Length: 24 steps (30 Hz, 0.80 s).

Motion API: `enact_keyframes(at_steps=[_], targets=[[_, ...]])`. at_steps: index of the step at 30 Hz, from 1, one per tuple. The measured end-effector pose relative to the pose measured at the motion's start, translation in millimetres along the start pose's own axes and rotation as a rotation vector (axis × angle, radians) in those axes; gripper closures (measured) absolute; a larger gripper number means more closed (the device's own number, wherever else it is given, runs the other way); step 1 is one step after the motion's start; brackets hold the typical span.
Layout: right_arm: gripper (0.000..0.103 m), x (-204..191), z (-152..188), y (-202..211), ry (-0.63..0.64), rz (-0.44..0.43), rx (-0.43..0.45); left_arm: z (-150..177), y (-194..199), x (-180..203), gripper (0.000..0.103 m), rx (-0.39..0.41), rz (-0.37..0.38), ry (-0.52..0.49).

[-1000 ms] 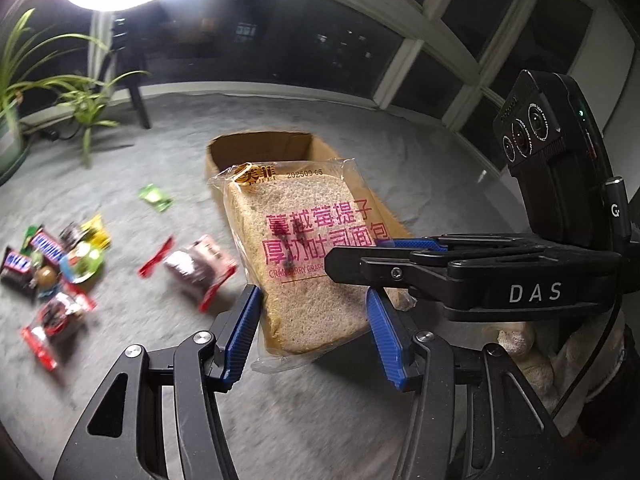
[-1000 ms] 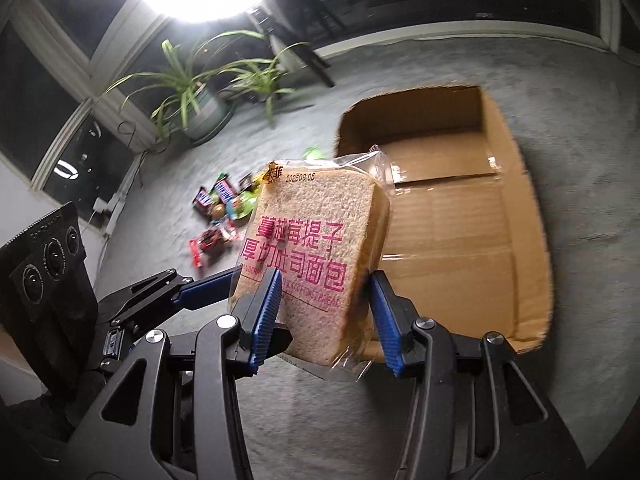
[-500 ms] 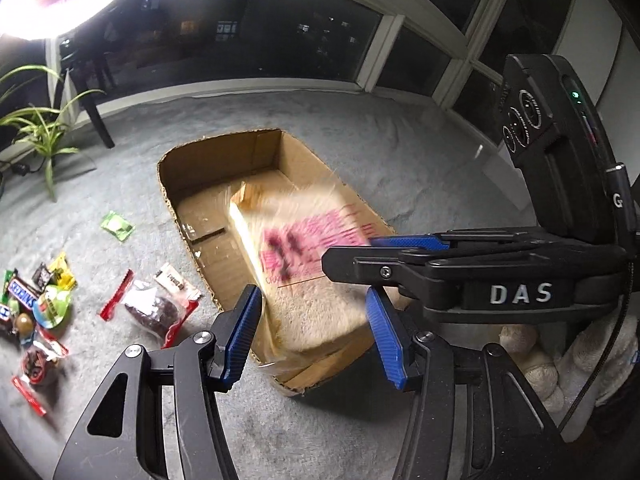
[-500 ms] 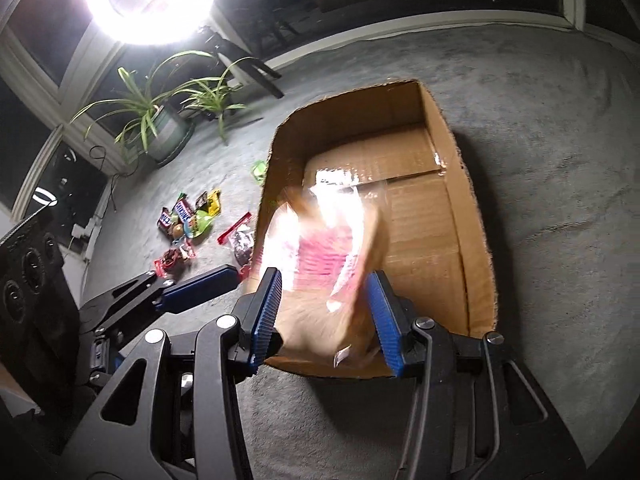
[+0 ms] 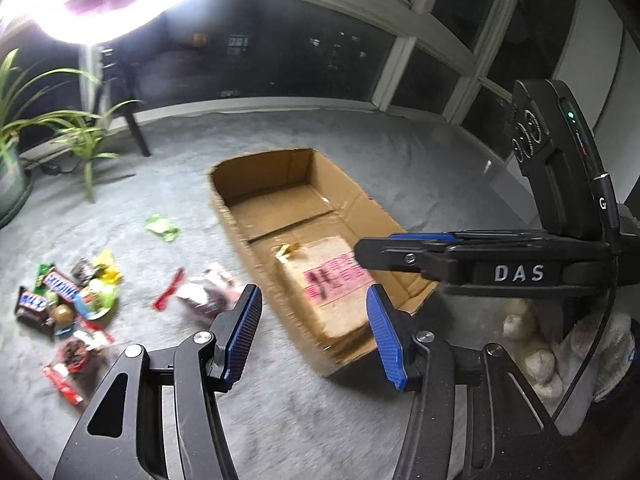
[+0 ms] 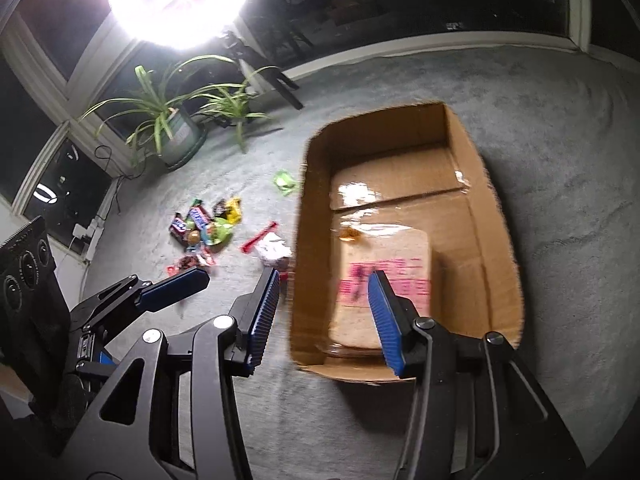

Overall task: Organize snacks
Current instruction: 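Lower the bread bag into the box and open the right tool, then grasp the red-wrapped pastry with the left tool while the right tool grasps the green nut pack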

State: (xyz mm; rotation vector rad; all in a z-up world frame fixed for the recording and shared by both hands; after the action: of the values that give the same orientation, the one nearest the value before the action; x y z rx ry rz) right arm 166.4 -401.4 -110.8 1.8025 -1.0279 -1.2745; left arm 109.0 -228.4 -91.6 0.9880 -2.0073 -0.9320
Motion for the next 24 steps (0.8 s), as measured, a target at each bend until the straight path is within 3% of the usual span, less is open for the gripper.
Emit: enact_keyframes(at_steps=[7,13,18,24], targets=[[0.055,-50,-13,-17,0.071,-0.014,-0.015,27,30,-47,0.05,0.016,-0.054,0.068],[0.055,-99,-40,-47,0.131,-0.048,-0.051,44,56,-111,0.05,0.012,-0.131,0.165],[0.055,-127,-74,-81,0.149,-0.068,-0.092,26,67,-170,0.05,0.008,-0.208,0.208],[0.055,-143,-110,-133,0.122,-0.086,-0.149,-1,42,-224,0.051,-0.052,-0.223,0.233]])
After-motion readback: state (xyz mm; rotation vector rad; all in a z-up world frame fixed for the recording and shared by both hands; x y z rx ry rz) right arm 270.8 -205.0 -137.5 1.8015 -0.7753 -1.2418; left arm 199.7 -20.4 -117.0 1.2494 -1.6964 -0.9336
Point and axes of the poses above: each gripper's, at about its wrist camera, not at the fingertips, and y roughly against the way its jaws point, x to its right, z to its underside, the point moved 1 cm from there along -y, roughly the way its jaws point, and after that the axes turned 13 degrees about -x, right-handed, at the moved point
